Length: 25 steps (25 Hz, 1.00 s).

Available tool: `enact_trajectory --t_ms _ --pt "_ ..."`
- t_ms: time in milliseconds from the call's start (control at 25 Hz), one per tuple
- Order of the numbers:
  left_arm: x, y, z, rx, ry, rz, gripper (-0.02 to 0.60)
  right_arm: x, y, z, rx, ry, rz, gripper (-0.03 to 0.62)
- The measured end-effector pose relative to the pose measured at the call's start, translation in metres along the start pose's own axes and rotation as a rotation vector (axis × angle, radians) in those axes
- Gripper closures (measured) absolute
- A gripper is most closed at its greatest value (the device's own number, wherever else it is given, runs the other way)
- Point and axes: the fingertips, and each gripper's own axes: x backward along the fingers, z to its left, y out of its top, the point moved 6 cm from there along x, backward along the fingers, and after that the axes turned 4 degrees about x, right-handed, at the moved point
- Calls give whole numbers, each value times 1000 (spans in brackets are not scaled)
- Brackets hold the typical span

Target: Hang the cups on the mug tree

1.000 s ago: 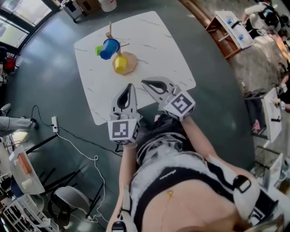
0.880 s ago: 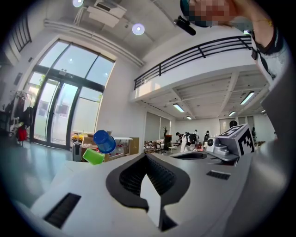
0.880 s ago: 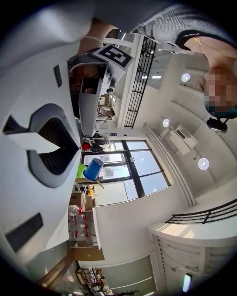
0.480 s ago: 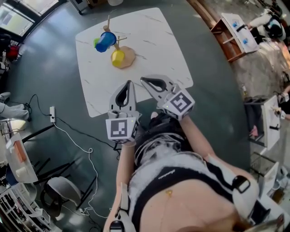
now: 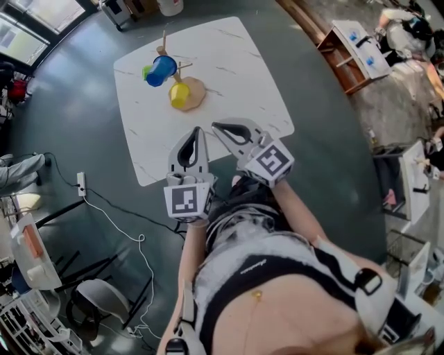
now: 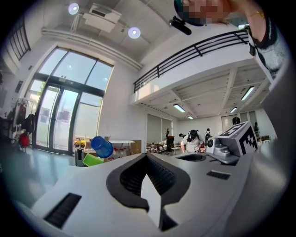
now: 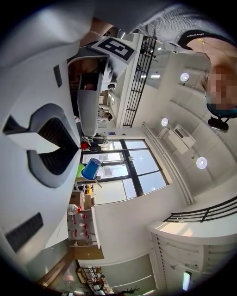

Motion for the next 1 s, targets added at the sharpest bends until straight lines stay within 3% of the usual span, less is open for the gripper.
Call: enact_trajectory --t_ms 240,680,1000 --pt "6 3 7 7 -20 -32 583 -7 7 12 3 -28 -12 591" --pt "16 -1 22 -24 -21 16 584 -17 4 27 22 -49 13 592" --pt "15 -3 27 4 -39 -12 584 -25 5 31 30 -50 39 592"
